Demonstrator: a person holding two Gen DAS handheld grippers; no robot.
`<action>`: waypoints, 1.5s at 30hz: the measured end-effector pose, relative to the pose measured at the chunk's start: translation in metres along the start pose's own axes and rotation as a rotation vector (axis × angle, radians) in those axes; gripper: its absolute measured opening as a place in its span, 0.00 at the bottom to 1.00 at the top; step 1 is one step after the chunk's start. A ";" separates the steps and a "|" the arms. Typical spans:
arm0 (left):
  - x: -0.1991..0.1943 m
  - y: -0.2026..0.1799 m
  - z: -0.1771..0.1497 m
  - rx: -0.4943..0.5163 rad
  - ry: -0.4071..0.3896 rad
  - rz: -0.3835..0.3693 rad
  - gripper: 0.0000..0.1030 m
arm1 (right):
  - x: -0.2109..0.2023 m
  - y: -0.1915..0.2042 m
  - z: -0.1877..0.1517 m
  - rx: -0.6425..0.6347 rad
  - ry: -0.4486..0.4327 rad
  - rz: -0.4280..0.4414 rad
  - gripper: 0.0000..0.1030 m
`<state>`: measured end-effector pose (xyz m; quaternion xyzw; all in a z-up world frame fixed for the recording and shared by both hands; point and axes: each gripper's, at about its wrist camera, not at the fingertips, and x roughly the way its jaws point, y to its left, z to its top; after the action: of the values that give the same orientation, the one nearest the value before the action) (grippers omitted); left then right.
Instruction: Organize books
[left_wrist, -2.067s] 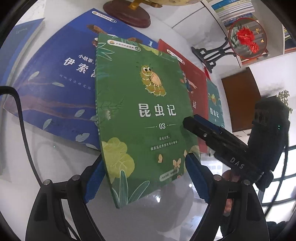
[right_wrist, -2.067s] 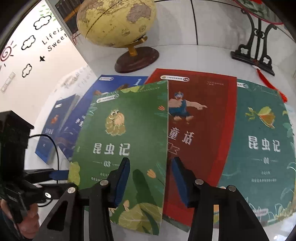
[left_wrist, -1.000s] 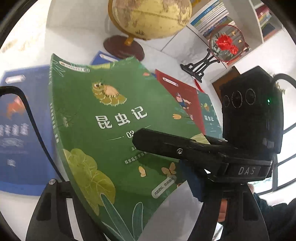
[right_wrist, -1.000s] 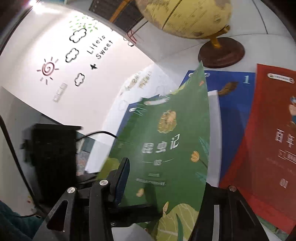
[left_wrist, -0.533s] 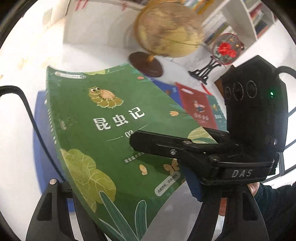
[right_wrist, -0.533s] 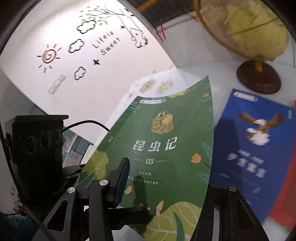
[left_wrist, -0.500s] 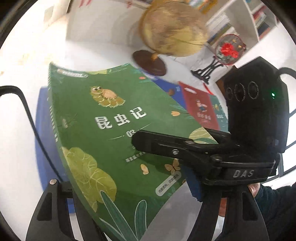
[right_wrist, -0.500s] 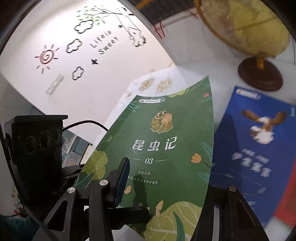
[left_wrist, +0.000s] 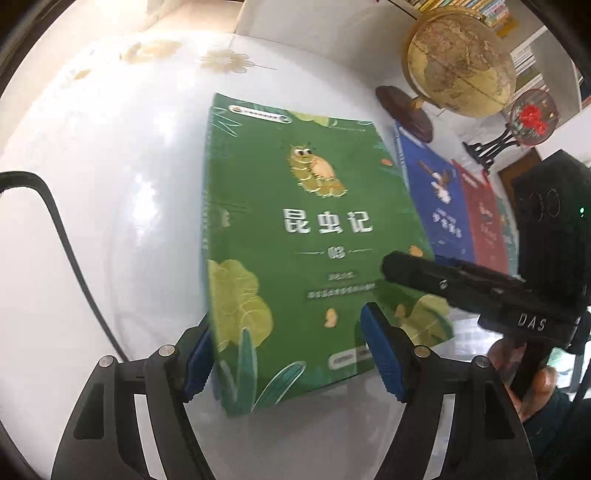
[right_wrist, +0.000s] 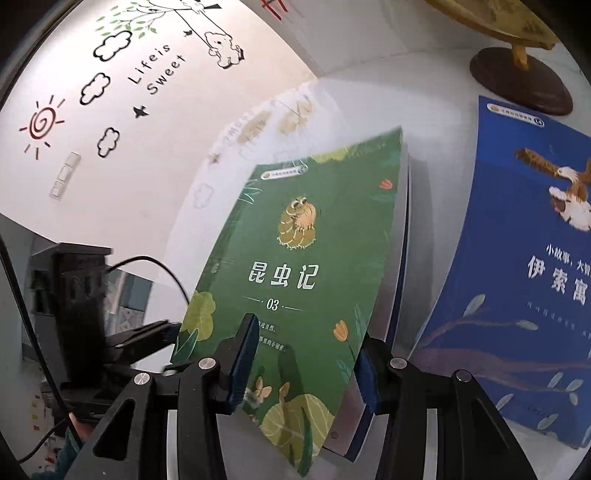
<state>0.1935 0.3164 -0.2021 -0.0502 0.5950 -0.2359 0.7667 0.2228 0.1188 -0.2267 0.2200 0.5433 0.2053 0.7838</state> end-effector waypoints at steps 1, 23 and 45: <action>0.001 0.000 0.000 0.003 0.002 0.010 0.70 | 0.000 -0.001 -0.001 -0.004 0.000 -0.013 0.47; -0.098 -0.114 -0.008 0.166 -0.414 0.392 0.78 | -0.116 -0.001 -0.016 -0.163 -0.177 -0.349 0.50; 0.003 -0.375 0.014 0.161 -0.274 0.181 0.83 | -0.378 -0.223 -0.099 0.115 -0.314 -0.575 0.53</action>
<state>0.0937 -0.0186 -0.0665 0.0333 0.4663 -0.2040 0.8601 0.0245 -0.2637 -0.0960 0.1306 0.4665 -0.0918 0.8700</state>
